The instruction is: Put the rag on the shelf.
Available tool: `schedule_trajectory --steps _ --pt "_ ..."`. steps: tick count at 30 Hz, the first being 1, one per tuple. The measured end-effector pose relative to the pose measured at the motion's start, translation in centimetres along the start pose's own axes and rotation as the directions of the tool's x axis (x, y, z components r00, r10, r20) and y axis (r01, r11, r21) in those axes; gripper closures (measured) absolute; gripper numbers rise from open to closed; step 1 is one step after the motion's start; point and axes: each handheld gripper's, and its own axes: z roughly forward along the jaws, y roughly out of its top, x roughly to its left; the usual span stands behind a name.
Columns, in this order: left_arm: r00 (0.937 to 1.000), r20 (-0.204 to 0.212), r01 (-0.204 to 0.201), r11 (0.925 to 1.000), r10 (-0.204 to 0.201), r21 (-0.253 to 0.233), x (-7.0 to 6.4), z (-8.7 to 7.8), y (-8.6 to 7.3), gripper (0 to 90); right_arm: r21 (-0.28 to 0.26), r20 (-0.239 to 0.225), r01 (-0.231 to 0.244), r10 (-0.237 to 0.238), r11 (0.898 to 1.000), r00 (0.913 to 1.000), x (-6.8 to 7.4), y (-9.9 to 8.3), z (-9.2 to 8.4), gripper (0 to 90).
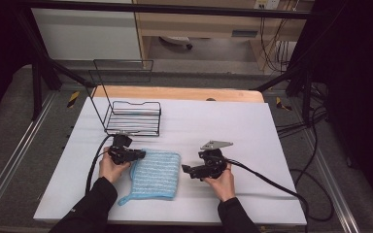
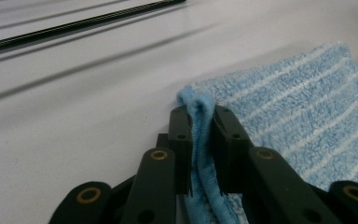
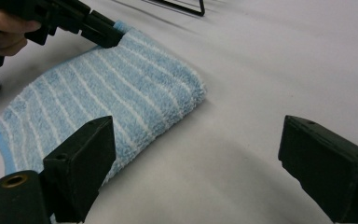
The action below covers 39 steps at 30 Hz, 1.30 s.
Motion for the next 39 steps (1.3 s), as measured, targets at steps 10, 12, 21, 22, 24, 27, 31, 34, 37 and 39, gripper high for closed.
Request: schedule_trajectory --steps 10,12,21,22,24,27,31,34,37,39 --pt "0.9997 -0.018 -0.017 0.9998 0.016 -0.010 -0.3 0.0 -0.1 79.5 0.000 0.029 -0.060 0.060 0.998 0.9978 0.3 1.8 3.4 39.3" --pt "0.9997 -0.016 -0.020 0.9998 0.019 -0.011 -0.2 0.0 -0.1 79.5 -0.002 0.034 -0.075 0.075 0.997 0.9966 0.0 2.0 4.1 44.0" --pt "0.9993 -0.014 -0.034 0.9993 0.034 -0.016 -0.2 0.0 -0.2 79.3 0.031 0.021 -0.130 0.129 0.991 0.9914 -0.9 1.9 5.5 62.6" --pt "0.9993 -0.014 -0.035 0.9992 0.035 -0.018 -0.2 0.0 -0.3 79.2 0.035 0.014 -0.136 0.135 0.990 0.9907 -0.9 1.9 5.6 64.0" --pt "0.9993 -0.014 -0.036 0.9990 0.035 -0.026 -0.2 0.0 -0.3 79.1 0.039 0.005 -0.140 0.140 0.989 0.9901 -0.9 1.8 5.7 66.3" --pt "0.9992 -0.012 -0.040 0.9989 0.039 -0.026 -0.1 0.0 -0.4 79.1 0.051 -0.014 -0.163 0.164 0.985 0.9864 -0.9 1.8 5.9 70.2" --pt "0.9992 -0.017 -0.038 0.9989 0.038 -0.028 -0.2 0.0 -0.4 79.5 0.068 -0.030 -0.163 0.166 0.984 0.9857 -0.7 1.8 6.3 76.8" --pt "0.9996 -0.014 -0.026 0.9992 0.026 -0.031 -0.2 0.0 -0.4 80.7 0.072 -0.035 -0.177 0.180 0.982 0.9830 -0.7 1.9 6.3 80.7" --pt "0.9997 -0.005 -0.022 0.9991 0.022 -0.037 0.0 -0.1 -0.4 81.9 0.072 -0.036 -0.184 0.187 0.980 0.9816 -0.7 1.9 6.2 82.9" --pt "1.0000 0.004 -0.008 0.9989 0.008 -0.047 0.1 -0.3 -0.5 82.6 0.071 -0.037 -0.184 0.187 0.980 0.9817 -0.7 2.0 6.0 83.5"
